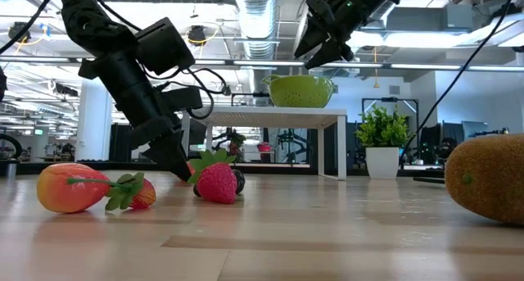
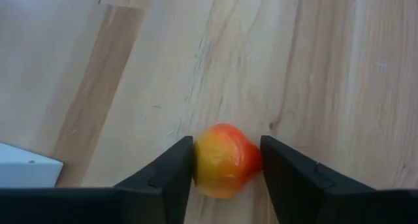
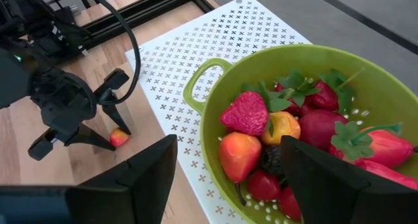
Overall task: Pick & Place Fruit
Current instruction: Put the orange pear into the green strainer bowl
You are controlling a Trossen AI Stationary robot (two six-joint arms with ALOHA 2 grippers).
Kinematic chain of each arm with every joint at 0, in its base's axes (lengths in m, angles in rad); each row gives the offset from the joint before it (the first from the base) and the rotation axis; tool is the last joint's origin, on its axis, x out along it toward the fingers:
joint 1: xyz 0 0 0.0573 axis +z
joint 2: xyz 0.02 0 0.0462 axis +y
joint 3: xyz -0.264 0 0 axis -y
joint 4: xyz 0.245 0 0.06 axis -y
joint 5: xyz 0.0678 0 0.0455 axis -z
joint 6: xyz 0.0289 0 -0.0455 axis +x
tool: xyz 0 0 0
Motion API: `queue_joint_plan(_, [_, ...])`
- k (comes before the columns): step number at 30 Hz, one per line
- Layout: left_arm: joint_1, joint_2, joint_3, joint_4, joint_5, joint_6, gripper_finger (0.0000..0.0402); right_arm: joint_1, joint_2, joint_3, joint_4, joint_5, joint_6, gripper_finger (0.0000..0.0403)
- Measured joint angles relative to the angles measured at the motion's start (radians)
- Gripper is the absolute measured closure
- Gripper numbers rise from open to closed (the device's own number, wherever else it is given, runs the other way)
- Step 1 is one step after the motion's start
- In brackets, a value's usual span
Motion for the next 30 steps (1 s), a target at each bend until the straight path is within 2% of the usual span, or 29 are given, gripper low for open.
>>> queue_joint_plan(6, [0.000,0.000,-0.001,0.004,-0.002,-0.013,0.0249,0.009,0.000,0.000,-0.004,0.000,0.032,0.0138])
queue_joint_plan(10, [-0.005,0.000,-0.001,0.010,0.026,-0.047,0.0247,0.058,0.000,0.000,-0.004,-0.024,0.052,0.0138])
queue_joint_plan(16, [-0.066,-0.030,-0.001,0.041,0.060,-0.048,0.0255,0.222,0.000,0.000,-0.003,-0.034,0.138,0.0138])
queue_joint_plan(20, [-0.141,-0.094,-0.002,0.117,0.059,-0.043,0.0254,0.359,0.000,0.000,-0.002,-0.023,0.276,0.0138])
queue_joint_plan(22, [-0.189,-0.125,-0.002,0.178,0.058,0.009,0.0254,0.428,0.000,0.000,0.001,-0.016,0.328,0.0138])
queue_joint_plan(25, [-0.271,-0.159,-0.001,0.282,0.018,0.173,0.0256,0.525,0.000,0.000,0.000,0.042,0.372,0.0138])
queue_joint_plan(30, [-0.397,-0.156,0.000,0.506,-0.155,0.562,0.0254,0.641,0.000,0.000,0.003,0.185,0.427,0.0138])
